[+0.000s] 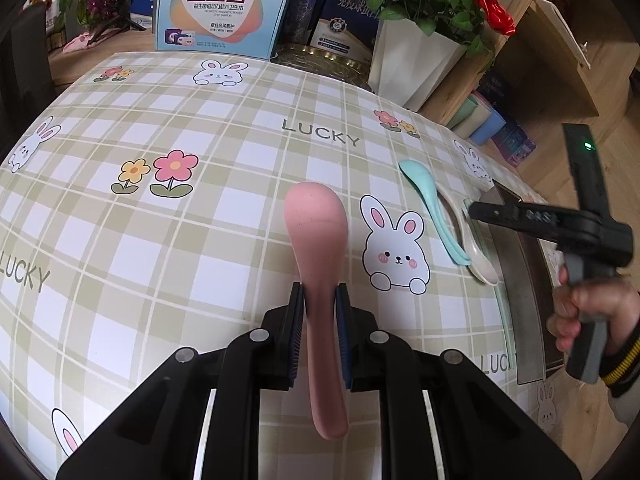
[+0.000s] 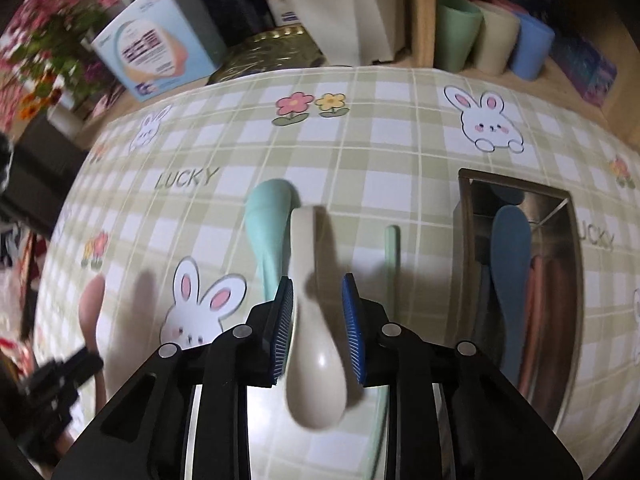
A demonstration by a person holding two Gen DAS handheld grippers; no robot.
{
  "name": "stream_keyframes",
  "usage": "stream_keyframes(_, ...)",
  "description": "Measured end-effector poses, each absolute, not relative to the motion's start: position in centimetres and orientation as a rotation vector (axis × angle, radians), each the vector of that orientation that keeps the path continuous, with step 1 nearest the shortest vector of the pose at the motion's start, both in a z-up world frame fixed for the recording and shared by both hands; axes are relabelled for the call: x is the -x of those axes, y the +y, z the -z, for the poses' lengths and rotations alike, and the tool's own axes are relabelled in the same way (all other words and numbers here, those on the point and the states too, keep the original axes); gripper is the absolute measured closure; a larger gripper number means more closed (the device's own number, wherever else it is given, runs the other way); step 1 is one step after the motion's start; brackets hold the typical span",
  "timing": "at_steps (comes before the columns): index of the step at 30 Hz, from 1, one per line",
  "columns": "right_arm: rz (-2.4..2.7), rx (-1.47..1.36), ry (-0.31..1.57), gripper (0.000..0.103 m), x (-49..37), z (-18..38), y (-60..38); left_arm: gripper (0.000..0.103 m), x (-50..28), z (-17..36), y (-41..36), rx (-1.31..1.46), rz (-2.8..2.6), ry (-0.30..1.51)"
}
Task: Organize utensils
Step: 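Grasp the beige spoon with the right tool while the left tool holds the pink spoon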
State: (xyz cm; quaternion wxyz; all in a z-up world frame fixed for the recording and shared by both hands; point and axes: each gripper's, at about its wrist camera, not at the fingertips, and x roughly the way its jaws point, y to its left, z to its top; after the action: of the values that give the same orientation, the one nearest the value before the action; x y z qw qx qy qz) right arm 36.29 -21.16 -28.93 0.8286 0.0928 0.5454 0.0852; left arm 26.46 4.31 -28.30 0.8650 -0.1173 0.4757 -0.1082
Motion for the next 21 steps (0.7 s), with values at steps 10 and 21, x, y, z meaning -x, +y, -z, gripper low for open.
stream_keyframes(10,-0.2,-0.324,1.222,0.08,-37.0,30.8,-20.4,0.088,-26.5,28.2,5.1,0.272,0.216,0.992)
stream_keyframes(21,-0.221,-0.361,1.225,0.096,-34.6,31.4,-19.6,0.088,-26.1,28.1,4.7,0.274,0.22,0.997)
